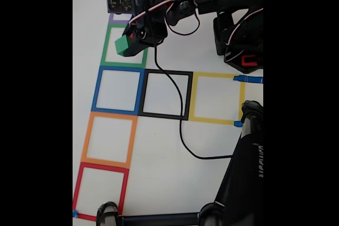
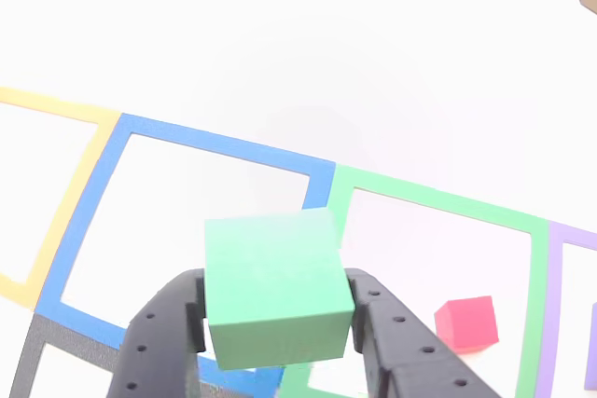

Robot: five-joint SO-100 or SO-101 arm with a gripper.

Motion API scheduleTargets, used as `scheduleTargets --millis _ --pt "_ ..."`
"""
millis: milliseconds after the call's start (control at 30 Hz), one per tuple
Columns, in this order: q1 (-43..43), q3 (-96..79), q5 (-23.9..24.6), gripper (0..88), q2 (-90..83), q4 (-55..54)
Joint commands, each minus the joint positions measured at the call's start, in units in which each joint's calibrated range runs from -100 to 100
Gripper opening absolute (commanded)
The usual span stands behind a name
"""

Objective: Tower of hanoi

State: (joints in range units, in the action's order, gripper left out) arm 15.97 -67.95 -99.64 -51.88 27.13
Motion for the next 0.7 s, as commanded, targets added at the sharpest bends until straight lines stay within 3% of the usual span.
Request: scheduleTargets --millis 0,267,667 --pt "2.4 -6.4 -0.4 4.9 5.5 -19.2" --pt "6.7 -14.0 -0.4 4.8 22.1 -47.6" --pt "8.0 -13.4 -0.4 5.1 45.5 -69.6"
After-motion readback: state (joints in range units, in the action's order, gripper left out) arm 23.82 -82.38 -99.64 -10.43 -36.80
